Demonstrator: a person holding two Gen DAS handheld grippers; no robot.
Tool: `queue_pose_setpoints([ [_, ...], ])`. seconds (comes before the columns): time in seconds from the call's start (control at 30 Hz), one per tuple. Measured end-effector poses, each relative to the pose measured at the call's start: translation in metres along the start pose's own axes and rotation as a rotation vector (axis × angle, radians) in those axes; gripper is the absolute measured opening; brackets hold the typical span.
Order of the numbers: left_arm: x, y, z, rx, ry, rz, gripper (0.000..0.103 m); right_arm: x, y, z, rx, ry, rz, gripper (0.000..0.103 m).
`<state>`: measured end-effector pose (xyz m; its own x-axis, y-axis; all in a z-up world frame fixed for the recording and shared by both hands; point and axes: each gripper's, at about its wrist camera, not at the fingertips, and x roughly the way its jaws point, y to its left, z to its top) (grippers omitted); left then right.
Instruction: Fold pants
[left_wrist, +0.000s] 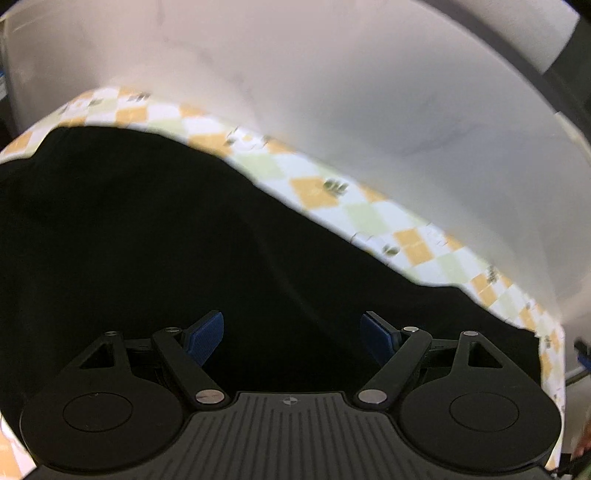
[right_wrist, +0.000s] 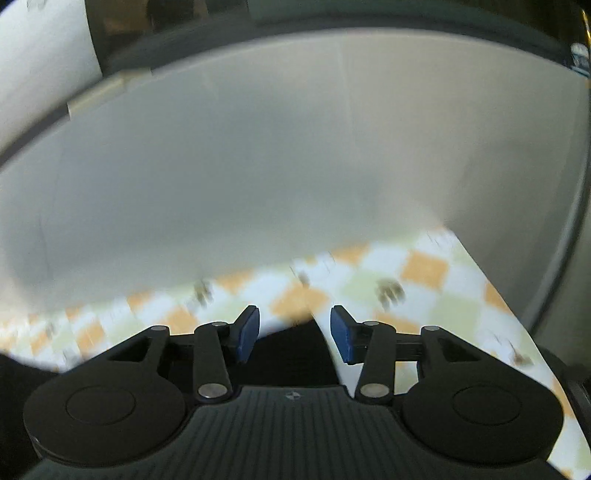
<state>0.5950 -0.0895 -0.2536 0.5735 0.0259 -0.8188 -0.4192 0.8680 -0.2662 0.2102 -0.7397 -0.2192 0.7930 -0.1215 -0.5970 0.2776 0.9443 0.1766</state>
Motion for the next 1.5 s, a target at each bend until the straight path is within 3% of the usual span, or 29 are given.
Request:
queue_pose_setpoints([
  [0.2, 0.013, 0.031, -0.019, -0.058, 0.034, 0.076, 0.083, 0.01, -0.022, -0.056, 0.035, 0.142, -0.036, 0.053],
  [0.4, 0.023, 0.049, -0.021, -0.084, 0.047, 0.129, 0.083, 0.012, -0.019, -0.062, 0.052, 0.199, -0.061, 0.054],
  [0.47, 0.027, 0.051, -0.022, -0.086, 0.058, 0.138, 0.083, 0.016, -0.018, -0.06, 0.052, 0.212, -0.067, 0.047],
  [0.5, 0.029, 0.053, -0.023, -0.089, 0.061, 0.142, 0.083, 0.021, -0.02, -0.059, 0.046, 0.222, -0.06, 0.029],
  [0.57, 0.032, 0.057, -0.026, -0.094, 0.065, 0.149, 0.083, 0.018, -0.014, -0.06, 0.011, 0.228, -0.049, 0.019],
  [0.6, 0.033, 0.059, -0.028, -0.094, 0.067, 0.151, 0.083, 0.014, -0.012, -0.058, -0.011, 0.209, -0.053, 0.008],
  [0.77, 0.049, 0.053, -0.032, -0.078, 0.088, 0.142, 0.086, -0.008, -0.026, -0.045, 0.0, 0.128, -0.097, 0.007],
  [0.9, 0.063, 0.037, -0.033, -0.008, 0.097, 0.158, 0.094, -0.011, -0.032, -0.053, 0.007, 0.182, -0.146, 0.007],
  [1.03, 0.071, 0.031, -0.038, 0.055, 0.092, 0.19, 0.096, -0.009, -0.043, -0.06, 0.069, 0.232, -0.16, 0.007],
  [1.17, 0.072, 0.035, -0.043, 0.08, 0.083, 0.186, 0.096, -0.013, -0.024, -0.049, -0.032, 0.27, -0.17, 0.014],
  [1.23, 0.068, 0.038, -0.049, 0.064, 0.077, 0.172, 0.095, -0.019, -0.006, -0.04, -0.151, 0.232, -0.147, 0.021],
  [1.3, 0.056, 0.044, -0.053, 0.03, 0.063, 0.148, 0.092, -0.026, 0.018, -0.028, -0.26, 0.173, -0.054, 0.026],
  [1.43, 0.047, 0.046, -0.06, 0.022, 0.034, 0.134, 0.06, -0.019, 0.078, -0.011, -0.441, 0.091, 0.218, 0.027],
  [1.5, 0.042, 0.049, -0.064, 0.017, 0.023, 0.124, 0.052, -0.004, 0.119, -0.01, -0.563, 0.07, 0.333, 0.027],
])
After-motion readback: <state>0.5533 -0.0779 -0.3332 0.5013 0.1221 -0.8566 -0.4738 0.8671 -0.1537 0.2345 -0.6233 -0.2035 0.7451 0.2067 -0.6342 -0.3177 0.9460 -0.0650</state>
